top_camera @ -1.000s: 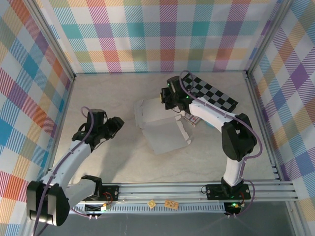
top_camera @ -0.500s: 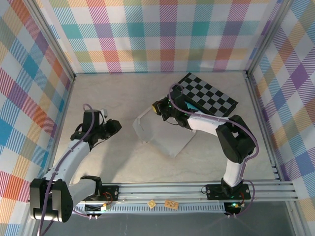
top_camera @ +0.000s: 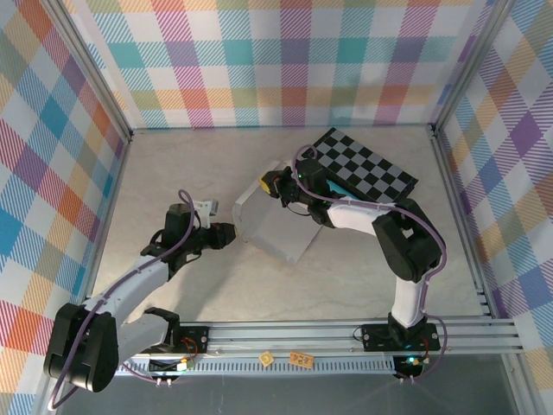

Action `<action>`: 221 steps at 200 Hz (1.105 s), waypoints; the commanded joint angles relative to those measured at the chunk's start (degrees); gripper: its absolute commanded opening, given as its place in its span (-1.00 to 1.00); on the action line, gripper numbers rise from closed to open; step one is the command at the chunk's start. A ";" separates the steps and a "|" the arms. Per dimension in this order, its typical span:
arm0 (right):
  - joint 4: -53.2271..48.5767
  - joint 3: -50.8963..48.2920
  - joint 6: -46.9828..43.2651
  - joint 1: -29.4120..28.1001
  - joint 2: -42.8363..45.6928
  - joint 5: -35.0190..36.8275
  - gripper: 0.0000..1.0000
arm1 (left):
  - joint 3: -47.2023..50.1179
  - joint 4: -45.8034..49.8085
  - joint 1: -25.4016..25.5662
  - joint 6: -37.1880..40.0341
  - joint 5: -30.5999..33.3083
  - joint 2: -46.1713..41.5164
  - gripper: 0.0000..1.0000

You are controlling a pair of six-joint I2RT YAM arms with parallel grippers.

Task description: Fold the paper box

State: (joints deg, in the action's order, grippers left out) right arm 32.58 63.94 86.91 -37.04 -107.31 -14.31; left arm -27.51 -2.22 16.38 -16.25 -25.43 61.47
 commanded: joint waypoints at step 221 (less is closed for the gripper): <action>7.05 -4.25 -0.08 0.39 -2.03 -2.66 -1.00 | -3.10 -10.17 8.12 5.72 12.10 12.34 -0.25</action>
State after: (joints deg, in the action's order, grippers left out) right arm 37.93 60.69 87.70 -36.64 -108.12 -15.11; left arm -30.30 -9.15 23.94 -11.68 -15.70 73.25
